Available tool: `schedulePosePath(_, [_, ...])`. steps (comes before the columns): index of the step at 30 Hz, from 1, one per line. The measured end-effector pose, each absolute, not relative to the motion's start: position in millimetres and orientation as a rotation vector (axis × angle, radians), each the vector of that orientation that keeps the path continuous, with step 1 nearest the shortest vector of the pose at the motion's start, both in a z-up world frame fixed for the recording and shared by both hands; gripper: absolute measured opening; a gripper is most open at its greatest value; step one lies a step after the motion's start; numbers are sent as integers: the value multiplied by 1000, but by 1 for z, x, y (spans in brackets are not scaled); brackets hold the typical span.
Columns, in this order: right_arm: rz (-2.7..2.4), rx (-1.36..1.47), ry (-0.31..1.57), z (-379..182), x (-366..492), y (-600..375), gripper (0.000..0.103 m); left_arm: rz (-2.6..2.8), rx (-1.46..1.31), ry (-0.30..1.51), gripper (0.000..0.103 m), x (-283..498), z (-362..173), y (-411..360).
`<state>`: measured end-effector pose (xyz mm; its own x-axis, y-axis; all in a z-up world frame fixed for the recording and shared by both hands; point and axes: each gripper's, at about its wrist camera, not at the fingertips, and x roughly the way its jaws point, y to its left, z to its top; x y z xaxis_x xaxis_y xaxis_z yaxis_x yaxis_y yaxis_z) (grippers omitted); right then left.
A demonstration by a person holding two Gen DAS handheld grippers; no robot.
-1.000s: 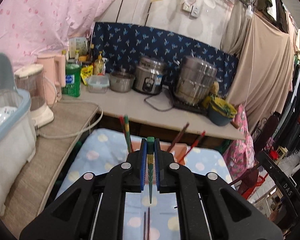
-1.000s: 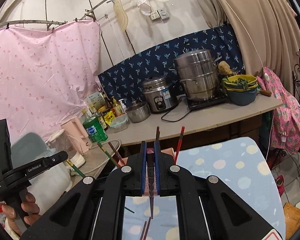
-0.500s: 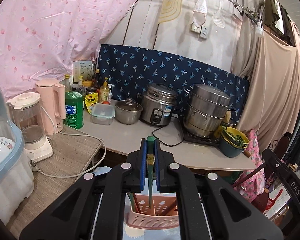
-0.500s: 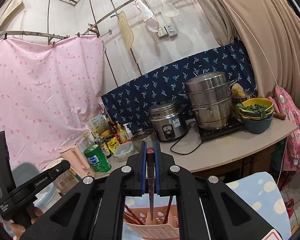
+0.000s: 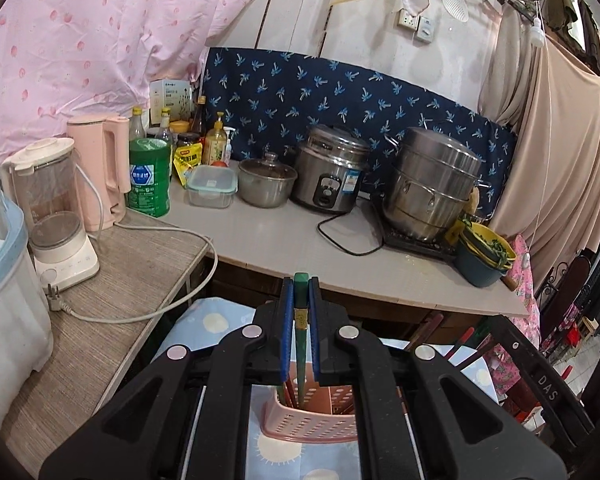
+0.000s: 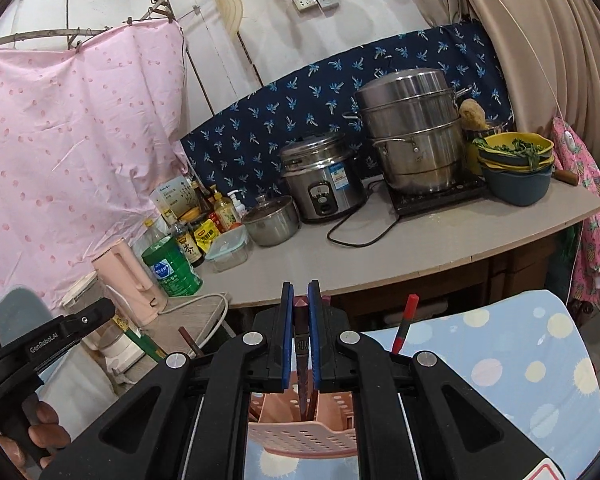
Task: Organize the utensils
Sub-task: 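Open both tools to drop the chopsticks into the pink holder, then move both open tools back down to the last two chopsticks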
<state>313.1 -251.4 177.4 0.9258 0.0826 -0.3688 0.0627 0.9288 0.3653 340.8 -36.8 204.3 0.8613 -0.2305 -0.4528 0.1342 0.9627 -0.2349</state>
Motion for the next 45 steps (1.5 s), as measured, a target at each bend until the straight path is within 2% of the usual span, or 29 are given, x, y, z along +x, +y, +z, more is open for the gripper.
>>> schedulePosePath(4, [3,378,406,172,314,-251,8,-189,-200,513,8,341,195,-36])
schedulePosePath(5, [-1,379,401,171,312,-251,13,-184,-200,517,8,340,193,-35])
schedulePosePath(8, [-4,385,401,172,307,-252,17,-184,-195,525,8,336,189,-34])
schedulePosePath(11, [-10,386,394,174,301,-253,21,-172,-191,525,17,332,189,-33])
schedulePosePath(16, [-11,369,381,181,285,-251,21,-165,-186,511,31,318,193,-29])
schedulePosePath(18, [-7,368,380,183,278,-250,22,-159,-176,504,34,310,194,-28])
schedulePosePath(23, [-1,348,373,187,255,-244,31,-158,-161,509,36,289,193,-25])
schedulePosePath(35, [29,280,411,169,186,-215,32,-171,-126,542,41,227,173,-14])
schedulePosePath(45, [24,253,516,120,128,-192,33,-167,-44,674,43,173,111,-14])
